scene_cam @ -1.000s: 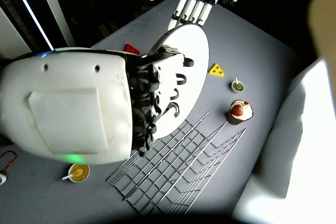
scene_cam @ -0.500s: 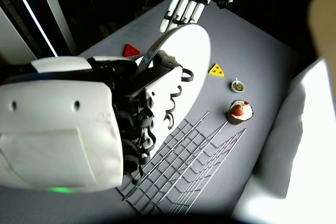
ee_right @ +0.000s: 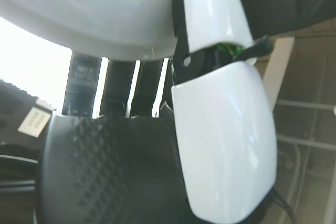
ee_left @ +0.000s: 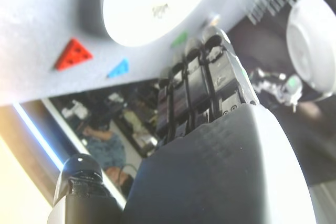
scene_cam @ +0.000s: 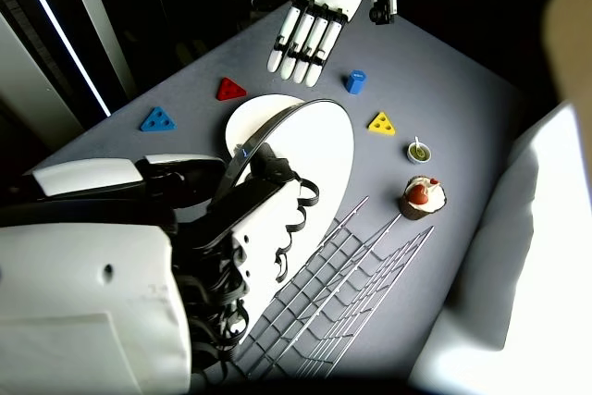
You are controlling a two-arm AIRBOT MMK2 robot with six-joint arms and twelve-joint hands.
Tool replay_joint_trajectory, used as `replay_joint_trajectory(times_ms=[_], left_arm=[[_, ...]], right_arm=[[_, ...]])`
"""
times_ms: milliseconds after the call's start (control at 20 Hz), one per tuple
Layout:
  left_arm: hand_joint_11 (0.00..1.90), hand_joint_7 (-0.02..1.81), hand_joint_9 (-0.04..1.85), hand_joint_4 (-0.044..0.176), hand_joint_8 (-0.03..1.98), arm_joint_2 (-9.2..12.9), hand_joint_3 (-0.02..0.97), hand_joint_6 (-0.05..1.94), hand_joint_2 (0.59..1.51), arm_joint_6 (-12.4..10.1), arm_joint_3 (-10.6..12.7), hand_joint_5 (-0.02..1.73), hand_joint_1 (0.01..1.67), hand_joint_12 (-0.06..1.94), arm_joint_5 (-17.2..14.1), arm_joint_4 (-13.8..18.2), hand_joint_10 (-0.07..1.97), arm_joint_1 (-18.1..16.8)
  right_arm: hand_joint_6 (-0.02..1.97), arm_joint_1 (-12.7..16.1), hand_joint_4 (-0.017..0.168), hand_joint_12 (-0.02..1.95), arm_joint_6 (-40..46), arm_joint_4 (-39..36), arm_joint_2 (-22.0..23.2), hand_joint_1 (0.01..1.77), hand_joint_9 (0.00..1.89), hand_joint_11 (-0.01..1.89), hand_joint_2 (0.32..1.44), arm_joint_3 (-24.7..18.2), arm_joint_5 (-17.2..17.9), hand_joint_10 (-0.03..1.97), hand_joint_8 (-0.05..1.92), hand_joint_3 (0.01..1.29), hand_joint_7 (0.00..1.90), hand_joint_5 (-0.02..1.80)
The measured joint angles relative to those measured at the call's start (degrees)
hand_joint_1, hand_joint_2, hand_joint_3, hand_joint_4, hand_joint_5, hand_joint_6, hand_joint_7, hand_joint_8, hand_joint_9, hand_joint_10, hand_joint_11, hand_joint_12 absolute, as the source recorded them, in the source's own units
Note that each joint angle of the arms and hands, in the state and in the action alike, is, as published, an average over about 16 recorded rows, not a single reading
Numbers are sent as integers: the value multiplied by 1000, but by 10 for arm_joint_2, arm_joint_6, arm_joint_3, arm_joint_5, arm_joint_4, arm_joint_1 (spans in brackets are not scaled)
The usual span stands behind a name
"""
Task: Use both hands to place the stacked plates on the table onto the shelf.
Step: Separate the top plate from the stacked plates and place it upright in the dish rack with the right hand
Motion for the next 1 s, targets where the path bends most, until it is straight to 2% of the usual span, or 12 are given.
replay_joint_trajectory(times_ms=[400, 700, 1000], left_arm=[[212, 231, 221, 0, 0, -11, 2, 4, 1019, 3, 1, 229, 42, 19, 37, 9, 10, 3], [219, 231, 222, 0, 0, -17, 2, 4, 1026, 4, 9, 228, 40, 19, 44, 5, 10, 2], [224, 234, 226, 0, 0, -24, 2, 5, 1027, 2, 18, 221, 31, 19, 44, -13, 10, -8]], right_arm=[[859, -17, -11, 1101, 1, 28, -17, 1475, 1149, 1039, 957, 18, 3, 700, 658, 12, 1057, 906], [888, -8, -12, 1334, 1, 45, -24, 1479, 1131, 988, 969, 24, -2, 701, 668, 12, 1043, 877], [913, -1, -12, 1383, 1, 55, -30, 1485, 1104, 967, 981, 30, -9, 728, 669, 12, 1047, 857]])
